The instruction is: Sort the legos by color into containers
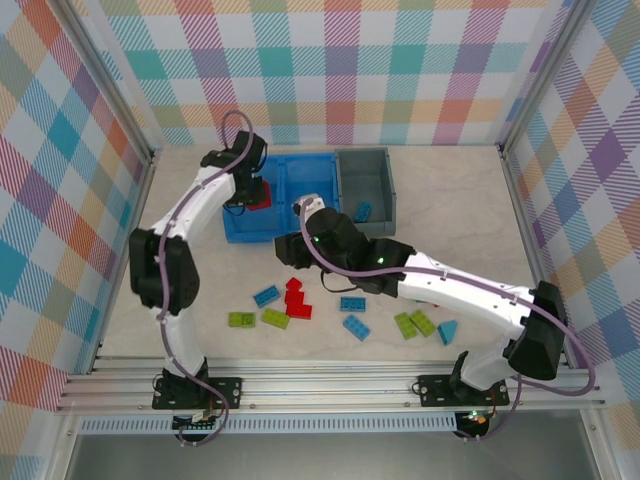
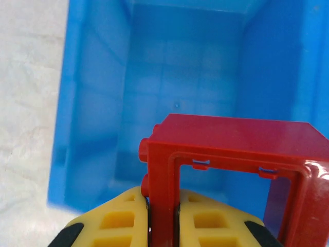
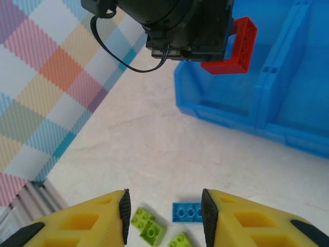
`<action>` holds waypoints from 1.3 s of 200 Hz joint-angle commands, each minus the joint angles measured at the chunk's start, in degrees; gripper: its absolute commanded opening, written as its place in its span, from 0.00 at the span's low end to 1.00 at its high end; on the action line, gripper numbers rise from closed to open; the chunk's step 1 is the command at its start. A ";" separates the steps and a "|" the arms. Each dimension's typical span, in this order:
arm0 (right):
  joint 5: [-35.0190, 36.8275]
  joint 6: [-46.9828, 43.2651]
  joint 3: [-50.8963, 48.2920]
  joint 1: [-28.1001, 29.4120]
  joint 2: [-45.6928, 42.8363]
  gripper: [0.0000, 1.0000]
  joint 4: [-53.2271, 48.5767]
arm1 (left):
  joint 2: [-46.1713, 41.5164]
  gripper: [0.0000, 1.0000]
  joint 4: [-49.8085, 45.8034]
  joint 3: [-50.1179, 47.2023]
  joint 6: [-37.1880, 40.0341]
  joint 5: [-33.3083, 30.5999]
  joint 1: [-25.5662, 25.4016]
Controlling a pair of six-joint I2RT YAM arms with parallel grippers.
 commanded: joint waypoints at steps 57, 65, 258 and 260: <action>-3.45 -1.54 2.58 -3.28 7.52 0.45 7.51 | 14.98 0.15 -3.75 14.27 6.13 -1.31 3.77; -3.73 -1.37 2.84 -3.39 7.94 0.45 7.42 | 15.53 0.16 -3.29 14.19 6.13 -0.58 4.08; 7.10 2.40 -6.82 -6.35 -10.06 0.48 -12.63 | -8.16 0.65 0.30 4.86 0.44 10.19 1.19; 7.23 2.48 -6.77 -6.53 -10.18 0.48 -13.16 | -9.07 0.65 0.24 4.40 0.24 10.37 0.98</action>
